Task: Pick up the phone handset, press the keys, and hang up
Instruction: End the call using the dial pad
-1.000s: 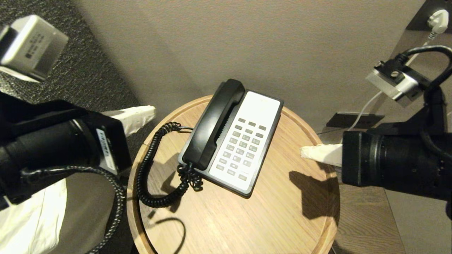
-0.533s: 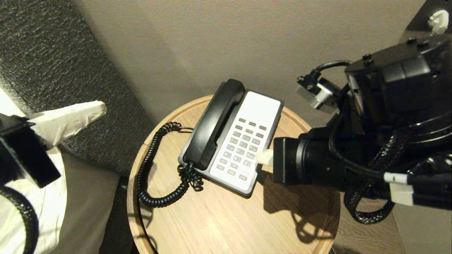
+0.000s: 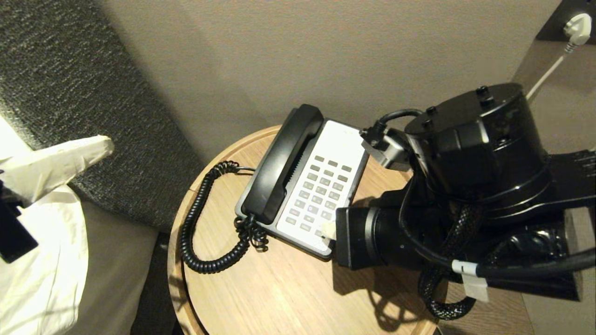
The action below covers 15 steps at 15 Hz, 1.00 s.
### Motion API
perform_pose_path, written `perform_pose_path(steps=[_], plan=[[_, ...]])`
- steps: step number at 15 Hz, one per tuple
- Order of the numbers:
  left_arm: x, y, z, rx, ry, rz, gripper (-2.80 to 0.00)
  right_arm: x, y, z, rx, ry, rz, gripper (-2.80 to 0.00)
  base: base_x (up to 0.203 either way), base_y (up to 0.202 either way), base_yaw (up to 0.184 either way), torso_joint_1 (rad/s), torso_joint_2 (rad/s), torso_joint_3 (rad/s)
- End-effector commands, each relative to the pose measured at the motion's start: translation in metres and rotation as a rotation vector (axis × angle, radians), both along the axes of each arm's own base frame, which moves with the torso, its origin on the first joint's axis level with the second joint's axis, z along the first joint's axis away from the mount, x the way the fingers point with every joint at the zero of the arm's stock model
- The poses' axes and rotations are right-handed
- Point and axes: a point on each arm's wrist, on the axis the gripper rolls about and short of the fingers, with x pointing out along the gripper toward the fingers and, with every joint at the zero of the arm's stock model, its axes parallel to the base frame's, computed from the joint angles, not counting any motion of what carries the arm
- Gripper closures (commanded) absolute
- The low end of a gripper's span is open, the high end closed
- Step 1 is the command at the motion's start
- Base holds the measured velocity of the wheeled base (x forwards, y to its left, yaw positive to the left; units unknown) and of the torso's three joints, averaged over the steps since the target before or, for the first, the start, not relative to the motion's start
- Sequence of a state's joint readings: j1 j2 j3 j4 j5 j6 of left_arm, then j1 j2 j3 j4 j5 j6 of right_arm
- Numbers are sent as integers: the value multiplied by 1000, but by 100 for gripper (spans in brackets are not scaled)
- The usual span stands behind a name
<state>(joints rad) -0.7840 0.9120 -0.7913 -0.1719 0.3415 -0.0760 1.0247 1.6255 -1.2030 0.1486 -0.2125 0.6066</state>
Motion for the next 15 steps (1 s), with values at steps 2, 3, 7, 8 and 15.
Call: perform_pose_path(steps=[2,3,7,8,15], plan=[[-1,2,1,-6,-5,2,0,3,5,-6,-21,6,-6,0,0,0,0,0,0,0],[-2,2,1,-7,-6,1,0,3,5,-8,-26,7,-6,0,0,0,0,0,0,0],[-2,2,1,-8,-7,-3,0,4,6,-10,-33,10,-8,0,0,0,0,0,0,0],[-2,2,1,-8,-7,-2,0,4,7,-11,-35,10,-8,0,0,0,0,0,0,0],[-5,5,-1,-10,-9,-4,0,5,6,-9,-33,7,-8,0,0,0,0,0,0,0]])
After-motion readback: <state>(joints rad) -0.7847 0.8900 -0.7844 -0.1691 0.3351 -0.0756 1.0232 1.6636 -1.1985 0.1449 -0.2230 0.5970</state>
